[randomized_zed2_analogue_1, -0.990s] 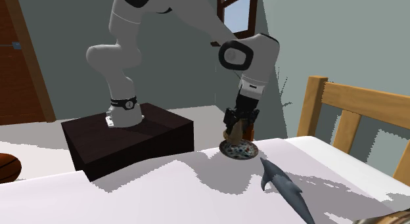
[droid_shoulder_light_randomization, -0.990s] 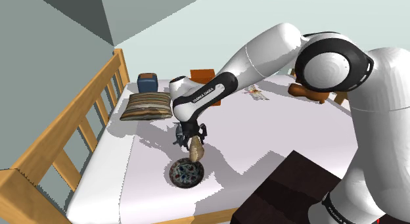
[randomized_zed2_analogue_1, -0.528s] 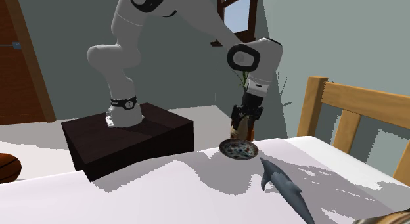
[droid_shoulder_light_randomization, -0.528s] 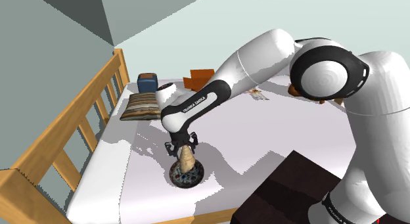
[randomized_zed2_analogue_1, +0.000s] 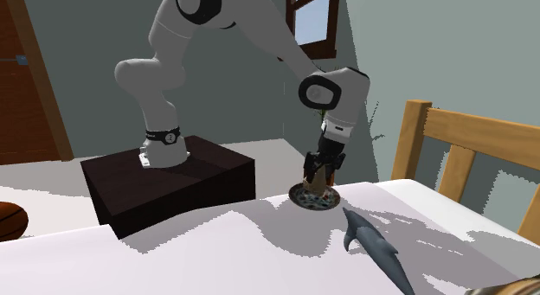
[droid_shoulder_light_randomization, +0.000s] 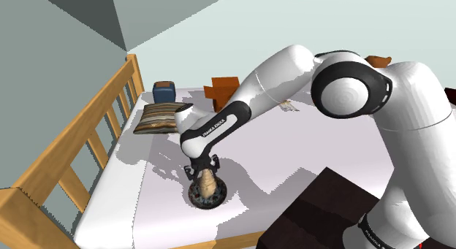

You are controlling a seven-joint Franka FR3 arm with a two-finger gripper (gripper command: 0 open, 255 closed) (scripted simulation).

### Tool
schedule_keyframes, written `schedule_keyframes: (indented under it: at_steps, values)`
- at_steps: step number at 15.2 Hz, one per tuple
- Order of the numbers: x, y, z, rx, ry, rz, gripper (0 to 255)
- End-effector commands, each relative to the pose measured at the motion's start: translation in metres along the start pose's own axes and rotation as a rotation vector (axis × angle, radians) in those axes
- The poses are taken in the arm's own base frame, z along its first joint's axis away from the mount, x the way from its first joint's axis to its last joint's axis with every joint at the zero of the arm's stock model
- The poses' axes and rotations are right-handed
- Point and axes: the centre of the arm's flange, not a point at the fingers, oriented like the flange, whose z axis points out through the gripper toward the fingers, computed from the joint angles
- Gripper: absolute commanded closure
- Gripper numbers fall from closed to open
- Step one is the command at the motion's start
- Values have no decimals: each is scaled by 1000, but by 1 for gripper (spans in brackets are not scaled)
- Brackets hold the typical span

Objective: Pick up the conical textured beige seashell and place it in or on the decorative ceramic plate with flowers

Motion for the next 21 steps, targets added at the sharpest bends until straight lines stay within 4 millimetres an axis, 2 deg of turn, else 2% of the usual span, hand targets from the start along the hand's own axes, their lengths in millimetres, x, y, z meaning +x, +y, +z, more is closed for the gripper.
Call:
schedule_keyframes:
  at_steps: [1, 3, 11, 12, 17, 21]
  values:
    - [2, -2, 10, 1, 1, 0, 255]
    - [4, -3, 19, 1, 1, 0, 255]
    - [4, -3, 19, 1, 1, 0, 255]
    - [4, -3, 19, 1, 1, 0, 0]
    - [4, -3, 19, 1, 1, 0, 0]
    - [4, -3, -31, 1, 1, 0, 0]
